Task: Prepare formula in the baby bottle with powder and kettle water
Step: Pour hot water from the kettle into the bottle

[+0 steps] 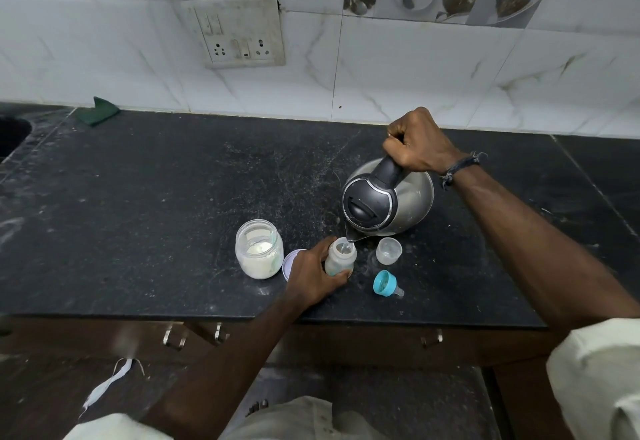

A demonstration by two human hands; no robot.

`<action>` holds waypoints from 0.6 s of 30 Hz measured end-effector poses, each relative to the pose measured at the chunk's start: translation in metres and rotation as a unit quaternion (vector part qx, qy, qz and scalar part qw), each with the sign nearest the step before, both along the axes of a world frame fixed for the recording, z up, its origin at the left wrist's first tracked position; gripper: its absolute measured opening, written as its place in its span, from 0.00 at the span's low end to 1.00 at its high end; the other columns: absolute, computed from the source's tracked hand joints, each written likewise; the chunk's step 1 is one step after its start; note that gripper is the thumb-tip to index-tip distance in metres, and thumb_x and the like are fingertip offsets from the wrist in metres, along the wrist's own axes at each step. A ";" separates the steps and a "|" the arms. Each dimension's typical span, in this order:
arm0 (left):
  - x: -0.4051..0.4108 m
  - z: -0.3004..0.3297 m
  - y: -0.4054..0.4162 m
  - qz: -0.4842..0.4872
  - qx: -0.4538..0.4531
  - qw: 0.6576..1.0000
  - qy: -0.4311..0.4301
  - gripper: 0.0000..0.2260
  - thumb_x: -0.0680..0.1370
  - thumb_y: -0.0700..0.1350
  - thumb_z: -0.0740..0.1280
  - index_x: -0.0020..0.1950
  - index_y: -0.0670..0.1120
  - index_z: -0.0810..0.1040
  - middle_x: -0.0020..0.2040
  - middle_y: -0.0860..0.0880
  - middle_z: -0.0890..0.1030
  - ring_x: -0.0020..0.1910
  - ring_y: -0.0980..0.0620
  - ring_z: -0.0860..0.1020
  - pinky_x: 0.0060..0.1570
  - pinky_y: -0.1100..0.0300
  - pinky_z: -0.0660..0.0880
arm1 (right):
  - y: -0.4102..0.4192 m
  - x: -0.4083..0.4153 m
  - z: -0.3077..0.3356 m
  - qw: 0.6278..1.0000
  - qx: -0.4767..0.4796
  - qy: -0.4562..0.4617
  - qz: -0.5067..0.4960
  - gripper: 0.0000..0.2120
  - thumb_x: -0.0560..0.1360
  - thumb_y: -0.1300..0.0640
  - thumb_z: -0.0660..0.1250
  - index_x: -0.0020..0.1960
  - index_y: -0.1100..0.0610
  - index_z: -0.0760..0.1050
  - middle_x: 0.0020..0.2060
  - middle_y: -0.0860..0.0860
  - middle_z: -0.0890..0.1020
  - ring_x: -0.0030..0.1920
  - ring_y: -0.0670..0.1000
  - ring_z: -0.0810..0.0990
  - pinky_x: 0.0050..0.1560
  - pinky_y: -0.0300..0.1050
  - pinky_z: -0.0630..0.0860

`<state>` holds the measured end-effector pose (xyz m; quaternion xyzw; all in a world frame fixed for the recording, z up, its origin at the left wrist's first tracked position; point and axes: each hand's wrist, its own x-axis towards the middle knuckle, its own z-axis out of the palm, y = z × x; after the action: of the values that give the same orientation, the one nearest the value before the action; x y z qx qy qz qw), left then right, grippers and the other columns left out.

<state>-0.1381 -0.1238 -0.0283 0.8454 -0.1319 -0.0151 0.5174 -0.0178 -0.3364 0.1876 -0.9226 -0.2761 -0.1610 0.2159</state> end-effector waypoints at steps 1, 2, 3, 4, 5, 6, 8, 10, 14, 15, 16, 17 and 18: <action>0.000 0.000 0.000 0.001 0.000 1.000 0.001 0.26 0.69 0.49 0.78 0.66 0.52 0.76 0.55 0.56 0.84 0.54 0.59 0.81 0.56 0.55 0.79 | 0.000 0.000 0.000 1.000 0.000 0.001 0.001 0.15 0.64 0.53 0.57 0.22 0.58 0.59 0.19 0.53 0.58 0.25 0.51 0.53 0.27 0.41 0.53; 0.000 0.000 0.000 0.002 0.001 1.000 0.001 0.26 0.69 0.49 0.78 0.66 0.53 0.75 0.55 0.56 0.84 0.54 0.59 0.81 0.56 0.55 0.79 | 0.000 0.000 0.000 1.000 0.000 0.003 0.001 0.15 0.64 0.53 0.57 0.22 0.58 0.59 0.19 0.53 0.58 0.25 0.51 0.54 0.27 0.41 0.53; 0.000 0.000 0.000 0.001 0.000 1.000 0.001 0.26 0.69 0.49 0.78 0.66 0.53 0.75 0.56 0.56 0.84 0.54 0.60 0.81 0.56 0.55 0.79 | 0.000 0.000 0.000 1.000 -0.001 0.003 0.001 0.15 0.64 0.53 0.57 0.22 0.58 0.59 0.19 0.53 0.58 0.25 0.51 0.54 0.27 0.41 0.53; 0.000 0.000 0.000 0.001 -0.001 1.000 0.001 0.26 0.69 0.49 0.78 0.66 0.54 0.75 0.55 0.57 0.84 0.54 0.60 0.81 0.56 0.55 0.79 | 0.000 0.000 0.000 1.000 -0.002 0.003 0.000 0.15 0.64 0.53 0.57 0.22 0.58 0.59 0.19 0.53 0.58 0.24 0.51 0.54 0.27 0.41 0.53; -0.001 0.000 0.000 0.000 -0.003 1.000 0.002 0.26 0.69 0.50 0.78 0.65 0.54 0.75 0.55 0.57 0.84 0.54 0.60 0.81 0.56 0.55 0.79 | 0.000 0.000 0.000 1.000 -0.003 0.003 -0.001 0.15 0.64 0.53 0.57 0.22 0.58 0.59 0.19 0.52 0.58 0.24 0.51 0.54 0.27 0.41 0.54; 0.000 -0.001 0.000 0.000 -0.004 1.000 0.003 0.26 0.69 0.50 0.78 0.65 0.55 0.75 0.55 0.57 0.84 0.54 0.59 0.81 0.56 0.54 0.79 | 0.000 0.001 0.000 1.000 -0.003 0.004 -0.003 0.15 0.64 0.53 0.57 0.22 0.59 0.60 0.19 0.53 0.59 0.24 0.51 0.55 0.27 0.41 0.54; 0.000 -0.001 0.000 -0.002 -0.004 1.000 0.005 0.26 0.68 0.51 0.77 0.65 0.55 0.75 0.55 0.57 0.84 0.54 0.59 0.82 0.55 0.53 0.79 | -0.001 0.002 -0.001 1.000 -0.002 0.007 -0.004 0.16 0.64 0.53 0.57 0.22 0.61 0.62 0.19 0.54 0.60 0.24 0.51 0.55 0.27 0.40 0.55; 0.000 -0.001 0.000 -0.001 -0.003 1.000 0.004 0.26 0.68 0.51 0.77 0.65 0.55 0.75 0.55 0.57 0.84 0.54 0.59 0.82 0.56 0.53 0.79 | -0.002 0.003 -0.002 1.000 -0.002 0.009 -0.004 0.16 0.64 0.53 0.57 0.22 0.62 0.63 0.18 0.54 0.61 0.23 0.51 0.56 0.27 0.40 0.55; 0.000 -0.001 0.000 -0.003 -0.004 1.000 0.003 0.26 0.69 0.49 0.78 0.66 0.54 0.75 0.55 0.56 0.84 0.54 0.60 0.81 0.56 0.55 0.79 | -0.001 0.003 -0.001 1.000 -0.007 0.006 -0.005 0.17 0.64 0.53 0.57 0.22 0.62 0.63 0.18 0.55 0.62 0.23 0.51 0.56 0.27 0.40 0.55; 0.001 -0.001 0.000 -0.003 -0.004 1.000 0.003 0.27 0.69 0.49 0.78 0.66 0.54 0.75 0.56 0.56 0.84 0.54 0.60 0.81 0.56 0.55 0.79 | -0.001 0.003 -0.001 1.000 -0.008 0.004 -0.004 0.17 0.64 0.53 0.58 0.22 0.62 0.62 0.18 0.55 0.61 0.23 0.51 0.56 0.27 0.40 0.55; 0.001 -0.002 0.000 -0.004 -0.004 1.000 0.003 0.27 0.69 0.50 0.78 0.66 0.54 0.75 0.56 0.57 0.84 0.54 0.60 0.81 0.56 0.54 0.79 | -0.001 0.003 0.000 1.000 -0.010 0.002 -0.003 0.17 0.64 0.54 0.58 0.22 0.62 0.61 0.18 0.54 0.60 0.23 0.51 0.55 0.27 0.40 0.54; 0.001 -0.002 0.000 -0.004 -0.002 1.000 0.003 0.27 0.69 0.51 0.78 0.66 0.53 0.75 0.56 0.56 0.84 0.54 0.60 0.81 0.56 0.54 0.79 | -0.001 0.003 0.000 1.000 -0.012 0.001 -0.002 0.16 0.64 0.55 0.58 0.22 0.62 0.61 0.18 0.53 0.60 0.24 0.51 0.54 0.27 0.40 0.54; 0.001 -0.002 0.000 -0.003 -0.001 1.000 0.004 0.27 0.69 0.51 0.77 0.66 0.53 0.75 0.55 0.56 0.84 0.54 0.59 0.81 0.56 0.54 0.79 | 0.000 0.003 0.000 1.000 -0.014 0.000 -0.002 0.16 0.64 0.55 0.59 0.22 0.62 0.61 0.19 0.53 0.59 0.24 0.51 0.54 0.27 0.40 0.54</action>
<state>-0.1372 -0.1236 -0.0304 0.8444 -0.1328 -0.0197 0.5186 -0.0149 -0.3367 0.1878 -0.9259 -0.2767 -0.1579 0.2030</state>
